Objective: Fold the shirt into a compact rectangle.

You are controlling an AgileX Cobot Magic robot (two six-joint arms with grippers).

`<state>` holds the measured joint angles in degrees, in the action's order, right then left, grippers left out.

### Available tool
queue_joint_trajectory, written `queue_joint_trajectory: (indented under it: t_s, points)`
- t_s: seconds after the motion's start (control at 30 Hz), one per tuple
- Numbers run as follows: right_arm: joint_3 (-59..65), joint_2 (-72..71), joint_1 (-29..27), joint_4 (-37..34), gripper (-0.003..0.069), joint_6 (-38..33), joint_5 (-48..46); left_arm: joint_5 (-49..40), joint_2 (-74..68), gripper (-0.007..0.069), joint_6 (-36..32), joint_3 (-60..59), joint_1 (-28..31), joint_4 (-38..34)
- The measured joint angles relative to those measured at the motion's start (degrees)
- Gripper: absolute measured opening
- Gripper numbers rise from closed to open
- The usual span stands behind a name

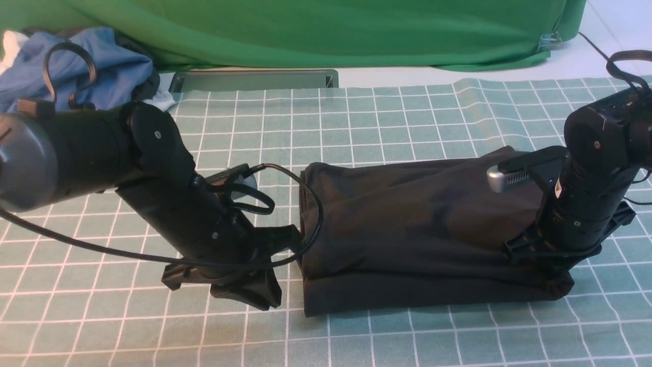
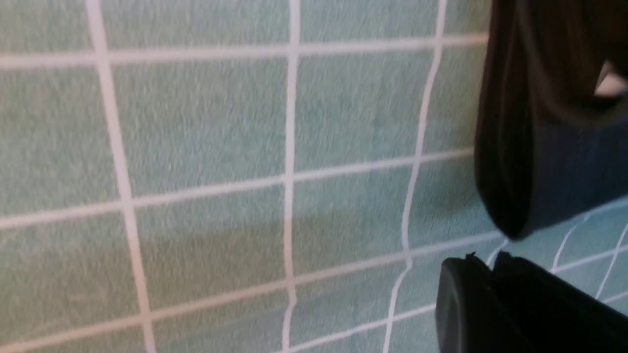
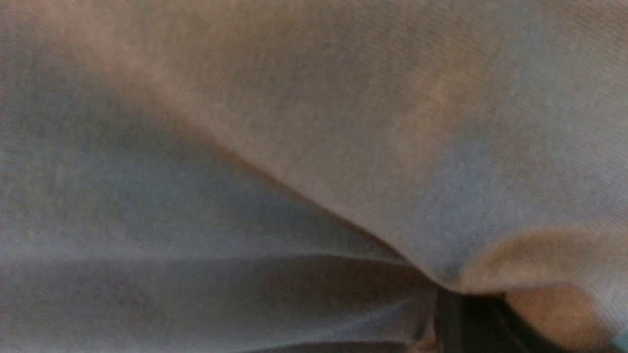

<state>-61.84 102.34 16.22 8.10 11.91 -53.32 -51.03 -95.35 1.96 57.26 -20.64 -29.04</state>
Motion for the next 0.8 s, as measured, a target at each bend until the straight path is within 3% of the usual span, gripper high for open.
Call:
queue_joint_trajectory:
  t_s: [0.2, 0.37, 0.6, 0.8]
  points:
    - [0.04, 0.0, 0.0, 0.18, 0.0115, 0.61, 0.16, -0.11, 0.05, 0.0253, -0.26, 0.92, 0.0, 0.45]
    - [0.04, 0.0, 0.0, 0.38, 0.0228, 0.81, -0.92, -2.53, 1.98, 0.0372, -0.26, 5.87, 0.05, 2.88]
    - [-0.01, -2.59, -0.05, 1.54, 0.0441, 0.81, -1.81, -4.48, 5.11, 0.04, 2.16, 11.54, 0.05, 3.14]
    - [-3.2, -9.25, -0.05, 1.8, 0.0456, 0.04, -5.24, -4.87, 5.77, 0.04, 2.51, 11.87, 0.05, 3.14]
